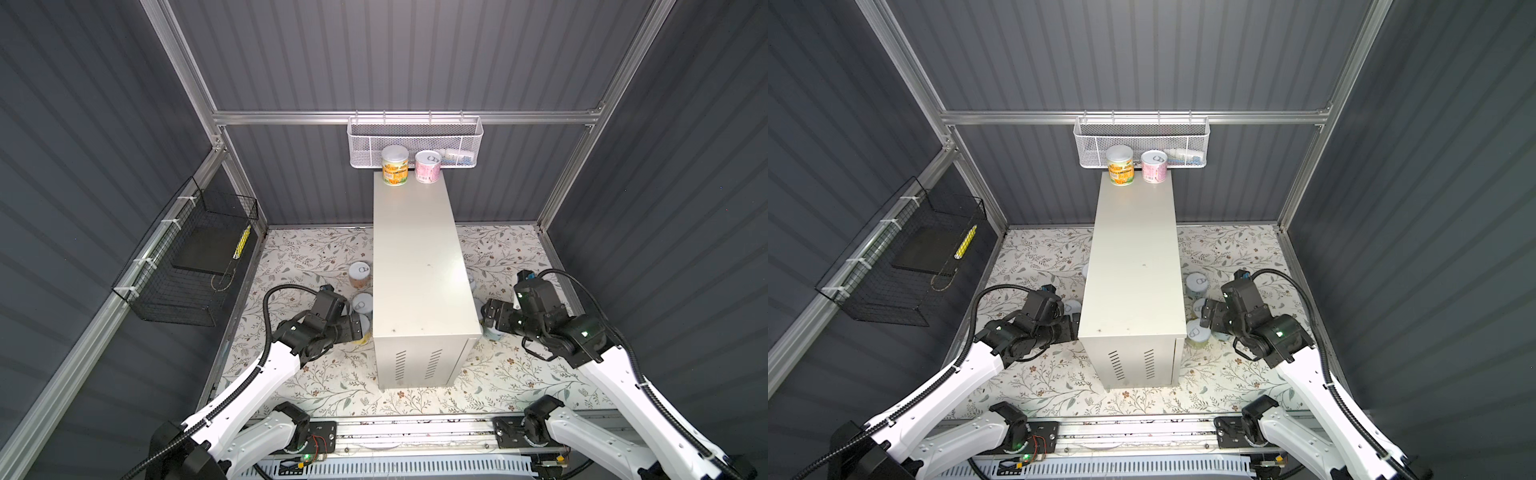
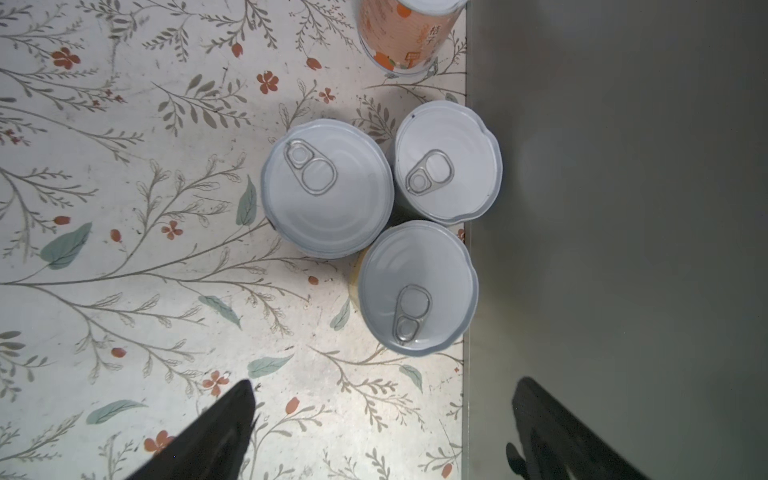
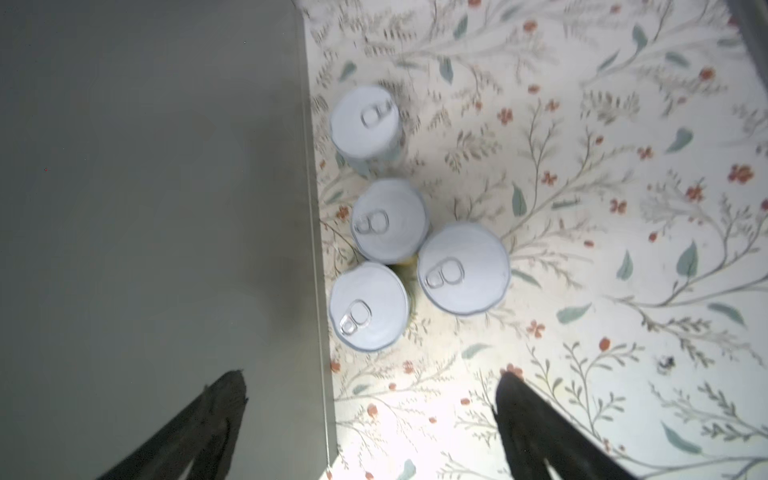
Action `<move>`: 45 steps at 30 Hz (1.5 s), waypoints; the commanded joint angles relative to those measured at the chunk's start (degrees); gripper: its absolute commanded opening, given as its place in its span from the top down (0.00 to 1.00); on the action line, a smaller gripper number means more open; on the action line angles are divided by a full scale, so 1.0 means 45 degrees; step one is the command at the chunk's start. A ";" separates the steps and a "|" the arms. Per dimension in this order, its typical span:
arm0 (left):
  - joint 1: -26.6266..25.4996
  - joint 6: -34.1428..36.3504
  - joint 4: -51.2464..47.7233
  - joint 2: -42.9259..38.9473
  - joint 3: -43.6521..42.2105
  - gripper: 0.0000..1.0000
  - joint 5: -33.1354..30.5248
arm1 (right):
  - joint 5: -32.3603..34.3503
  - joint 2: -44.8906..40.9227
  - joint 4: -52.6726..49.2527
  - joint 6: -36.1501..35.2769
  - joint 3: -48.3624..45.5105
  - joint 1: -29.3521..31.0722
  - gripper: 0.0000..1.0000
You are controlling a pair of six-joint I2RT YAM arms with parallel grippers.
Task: Place and organize the canned foods onto the counter
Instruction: 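Open the right gripper and withdraw it from the pink can, then lower the left gripper onto the white-lidded cans while the right gripper hovers over cans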
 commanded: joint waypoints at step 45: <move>-0.1952 -0.0924 0.6870 0.4854 -0.2227 0.05 -0.2607 | -0.0573 0.1501 0.1882 0.0016 0.0099 0.0011 0.02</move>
